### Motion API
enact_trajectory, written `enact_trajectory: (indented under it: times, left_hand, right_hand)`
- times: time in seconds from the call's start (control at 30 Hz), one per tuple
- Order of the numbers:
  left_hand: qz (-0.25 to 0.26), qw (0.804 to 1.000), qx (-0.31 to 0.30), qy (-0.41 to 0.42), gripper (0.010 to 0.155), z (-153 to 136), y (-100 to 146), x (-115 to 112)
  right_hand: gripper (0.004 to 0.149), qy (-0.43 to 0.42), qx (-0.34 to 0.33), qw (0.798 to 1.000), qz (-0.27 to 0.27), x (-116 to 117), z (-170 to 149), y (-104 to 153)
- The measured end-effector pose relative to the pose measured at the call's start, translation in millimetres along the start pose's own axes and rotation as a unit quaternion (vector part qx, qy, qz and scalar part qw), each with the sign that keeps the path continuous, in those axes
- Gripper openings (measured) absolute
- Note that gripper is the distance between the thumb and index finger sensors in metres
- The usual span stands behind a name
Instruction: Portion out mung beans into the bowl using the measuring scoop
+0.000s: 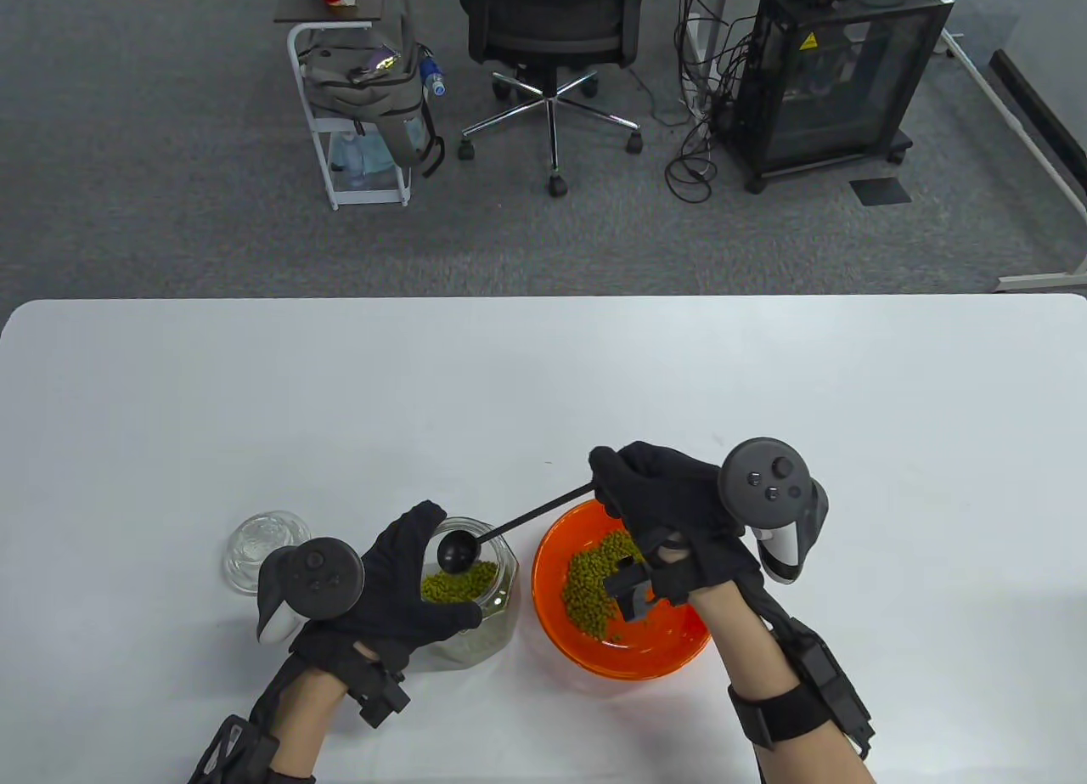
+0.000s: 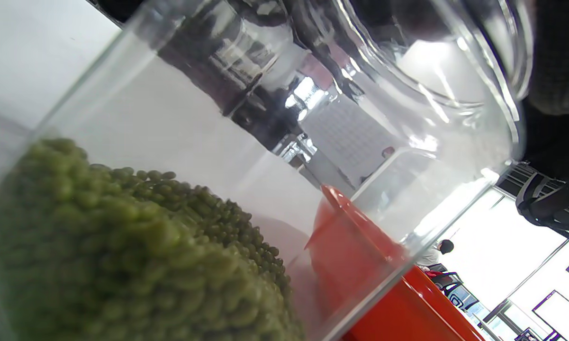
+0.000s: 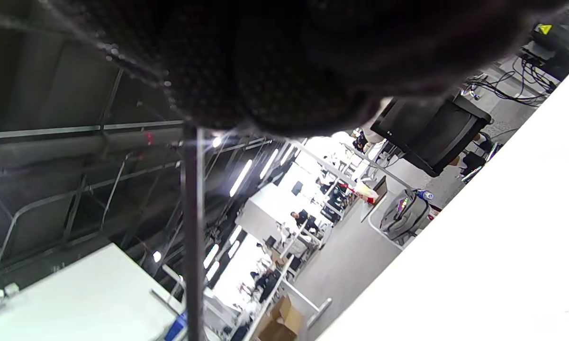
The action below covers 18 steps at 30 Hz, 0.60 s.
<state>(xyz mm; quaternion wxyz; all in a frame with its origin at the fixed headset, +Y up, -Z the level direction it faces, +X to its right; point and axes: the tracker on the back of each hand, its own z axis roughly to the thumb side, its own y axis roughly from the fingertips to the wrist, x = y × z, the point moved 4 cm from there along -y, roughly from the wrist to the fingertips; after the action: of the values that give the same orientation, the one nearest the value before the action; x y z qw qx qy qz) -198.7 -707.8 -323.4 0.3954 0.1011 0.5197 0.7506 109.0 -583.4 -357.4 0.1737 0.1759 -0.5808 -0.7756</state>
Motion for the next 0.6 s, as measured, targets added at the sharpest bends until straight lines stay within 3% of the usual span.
enact_trajectory:
  times: [0.27,0.6]
  left_hand:
    - [-0.001,1.000,0.000,0.001,0.124,-0.1,0.0,0.0]
    - [0.000,1.000,0.000,0.001,0.124,-0.1,0.0,0.1]
  right_hand:
    - [0.041,0.139,-0.091,0.986,0.012,42.6,41.6,0.2]
    - [0.041,0.312,-0.236,0.920,0.003,96.3,82.2,24.5]
